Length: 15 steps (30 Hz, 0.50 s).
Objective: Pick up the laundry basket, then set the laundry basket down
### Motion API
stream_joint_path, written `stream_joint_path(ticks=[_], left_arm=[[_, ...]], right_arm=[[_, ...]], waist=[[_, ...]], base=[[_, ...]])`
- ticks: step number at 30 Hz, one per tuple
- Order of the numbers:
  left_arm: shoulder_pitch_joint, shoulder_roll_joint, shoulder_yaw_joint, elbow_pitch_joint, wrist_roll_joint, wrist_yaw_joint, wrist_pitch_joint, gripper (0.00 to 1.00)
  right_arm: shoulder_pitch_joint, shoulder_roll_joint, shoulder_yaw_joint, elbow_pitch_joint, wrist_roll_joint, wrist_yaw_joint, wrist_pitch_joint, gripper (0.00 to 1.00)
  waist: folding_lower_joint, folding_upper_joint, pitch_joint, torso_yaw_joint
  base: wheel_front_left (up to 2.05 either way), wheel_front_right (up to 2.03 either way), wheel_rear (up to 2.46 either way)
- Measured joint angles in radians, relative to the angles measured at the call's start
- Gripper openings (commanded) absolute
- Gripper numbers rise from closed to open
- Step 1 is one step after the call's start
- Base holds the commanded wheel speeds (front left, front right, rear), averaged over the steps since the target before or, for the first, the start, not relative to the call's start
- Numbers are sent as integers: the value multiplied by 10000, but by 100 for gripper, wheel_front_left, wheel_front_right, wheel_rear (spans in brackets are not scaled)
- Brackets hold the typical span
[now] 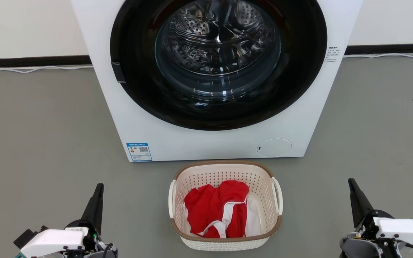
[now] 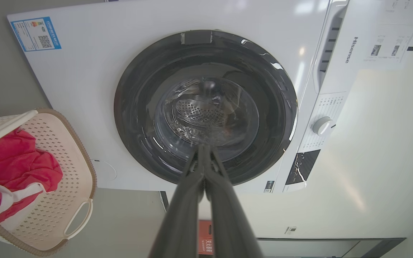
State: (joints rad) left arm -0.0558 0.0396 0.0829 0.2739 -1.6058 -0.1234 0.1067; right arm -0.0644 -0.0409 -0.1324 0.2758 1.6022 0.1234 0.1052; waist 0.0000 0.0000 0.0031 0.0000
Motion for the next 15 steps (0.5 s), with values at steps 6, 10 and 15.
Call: stream_joint_path(ticks=[6,10,15], left_arm=[[0,0,0,0,0,0,0,0],[0,0,0,0,0,0,0,0],[0,0,0,0,0,0,0,0]], right_arm=[[0,0,0,0,0,0,0,0],[0,0,0,0,0,0,0,0],[0,0,0,0,0,0,0,0]], waist=[[1,0,0,0],[0,0,0,0],[0,0,0,0]], base=[[0,0,0],[0,0,0],[0,0,0]])
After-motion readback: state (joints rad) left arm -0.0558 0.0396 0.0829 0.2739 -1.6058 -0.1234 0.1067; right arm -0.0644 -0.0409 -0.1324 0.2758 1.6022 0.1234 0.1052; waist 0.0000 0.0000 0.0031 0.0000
